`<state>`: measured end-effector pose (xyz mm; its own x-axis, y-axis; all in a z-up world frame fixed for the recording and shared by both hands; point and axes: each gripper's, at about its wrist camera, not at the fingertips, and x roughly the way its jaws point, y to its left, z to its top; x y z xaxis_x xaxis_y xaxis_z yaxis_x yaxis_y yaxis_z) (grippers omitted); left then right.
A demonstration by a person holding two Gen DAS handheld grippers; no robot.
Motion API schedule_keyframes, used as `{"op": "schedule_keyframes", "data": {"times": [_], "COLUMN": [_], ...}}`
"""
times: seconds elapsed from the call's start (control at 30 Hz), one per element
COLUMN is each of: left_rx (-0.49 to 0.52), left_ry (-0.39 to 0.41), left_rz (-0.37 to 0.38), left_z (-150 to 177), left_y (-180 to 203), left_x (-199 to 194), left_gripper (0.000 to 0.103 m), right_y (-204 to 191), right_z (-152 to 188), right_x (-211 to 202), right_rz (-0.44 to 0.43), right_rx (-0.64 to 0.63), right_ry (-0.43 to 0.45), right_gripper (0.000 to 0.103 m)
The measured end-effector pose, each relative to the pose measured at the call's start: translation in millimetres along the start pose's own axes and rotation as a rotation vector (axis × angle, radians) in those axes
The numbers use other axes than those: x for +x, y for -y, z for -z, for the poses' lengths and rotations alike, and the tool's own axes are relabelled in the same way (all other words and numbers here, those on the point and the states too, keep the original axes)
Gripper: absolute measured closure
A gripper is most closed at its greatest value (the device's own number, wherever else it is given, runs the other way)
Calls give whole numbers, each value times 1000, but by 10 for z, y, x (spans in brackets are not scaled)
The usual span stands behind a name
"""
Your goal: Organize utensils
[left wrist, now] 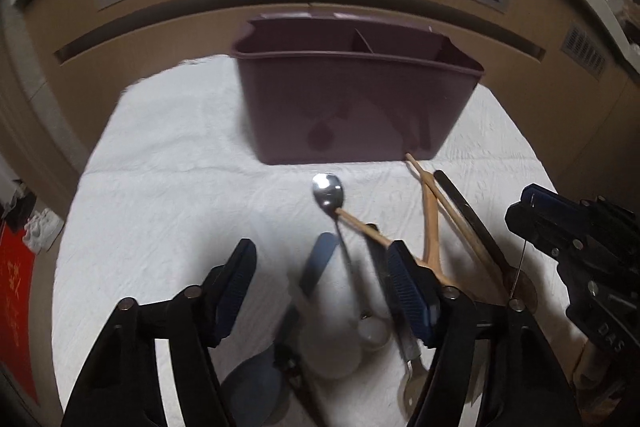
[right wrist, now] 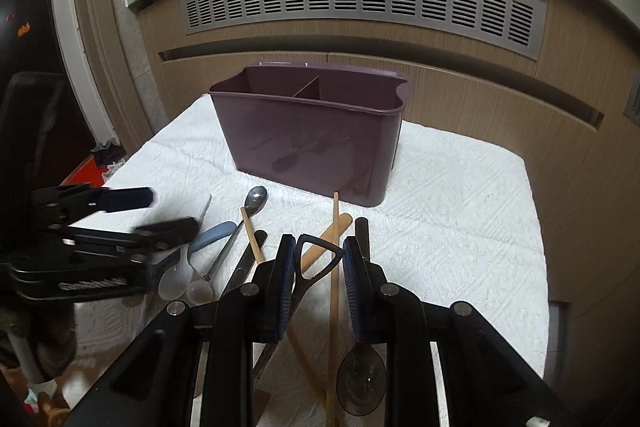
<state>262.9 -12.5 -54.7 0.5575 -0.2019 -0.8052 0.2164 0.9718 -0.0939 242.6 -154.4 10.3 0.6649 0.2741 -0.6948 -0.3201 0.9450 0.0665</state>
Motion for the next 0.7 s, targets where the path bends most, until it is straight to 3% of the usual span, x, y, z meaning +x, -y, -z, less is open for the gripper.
{"op": "schedule_keyframes", "data": {"times": [0.07,0.13,0.23,0.33,0.47,0.53,0.6,0.7], "left_rx": [-18,-64,-81,41,263,317,283,96], "left_ry": [-47,-94,-100,-84,-104,-125,-135,-168], "left_rz": [59,114,65,3,-21,-34,-34,-15], "left_z": [-42,-64,-94,-58,71,136,159,77], "left_y": [49,60,27,56,127,93,-22,-279], "left_x": [94,183,223,158,113,83,42,125], "left_gripper": [57,59,59,59,59,59,59,59], "right_y": [21,42,86,117,122,127,133,129], "right_z": [18,34,47,62,82,87,88,94], "right_x": [-14,-27,-41,-53,-40,-39,-40,-29], "right_rz": [-7,-9,-13,-15,-20,-22,-21,-21], "right_rx": [9,15,25,34,37,39,40,40], "right_ry": [7,12,13,16,18,18,20,21], "right_gripper": [80,80,80,80,80,80,80,80]}}
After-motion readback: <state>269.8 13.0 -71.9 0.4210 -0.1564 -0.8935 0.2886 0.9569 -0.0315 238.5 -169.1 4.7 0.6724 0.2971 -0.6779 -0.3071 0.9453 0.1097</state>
